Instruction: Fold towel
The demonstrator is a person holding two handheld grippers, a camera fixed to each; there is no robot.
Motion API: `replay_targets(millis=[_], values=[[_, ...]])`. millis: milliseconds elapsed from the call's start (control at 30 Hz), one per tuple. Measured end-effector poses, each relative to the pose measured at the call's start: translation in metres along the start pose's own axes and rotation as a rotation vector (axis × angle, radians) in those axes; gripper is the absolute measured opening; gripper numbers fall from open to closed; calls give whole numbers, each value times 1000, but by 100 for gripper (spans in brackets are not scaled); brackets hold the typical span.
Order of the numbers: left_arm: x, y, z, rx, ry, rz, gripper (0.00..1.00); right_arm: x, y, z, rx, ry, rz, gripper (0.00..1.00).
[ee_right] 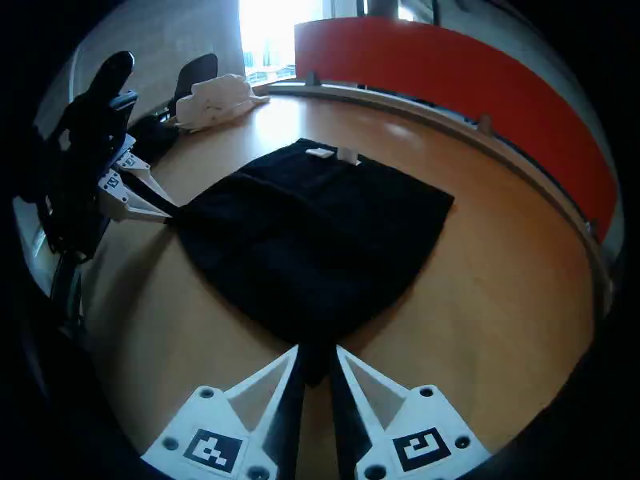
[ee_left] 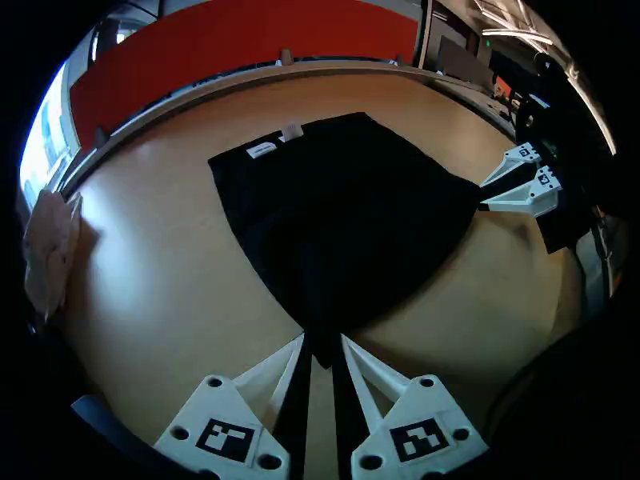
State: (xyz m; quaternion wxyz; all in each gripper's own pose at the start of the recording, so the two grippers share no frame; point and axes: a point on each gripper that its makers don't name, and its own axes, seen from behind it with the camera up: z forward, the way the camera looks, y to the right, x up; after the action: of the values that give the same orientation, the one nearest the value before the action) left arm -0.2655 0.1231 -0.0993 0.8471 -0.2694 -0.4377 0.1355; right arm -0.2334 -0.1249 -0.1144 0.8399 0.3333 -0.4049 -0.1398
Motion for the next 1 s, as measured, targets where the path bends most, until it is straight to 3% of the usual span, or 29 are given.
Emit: replay_targets(millis=[667,1000], values=[[44,7,-62,15,47,-41,16,62,-1,-57,-6,101,-69,18],[65,15,-91,16,76,-51,16,80,-4,-92,-9,130,-45,18]])
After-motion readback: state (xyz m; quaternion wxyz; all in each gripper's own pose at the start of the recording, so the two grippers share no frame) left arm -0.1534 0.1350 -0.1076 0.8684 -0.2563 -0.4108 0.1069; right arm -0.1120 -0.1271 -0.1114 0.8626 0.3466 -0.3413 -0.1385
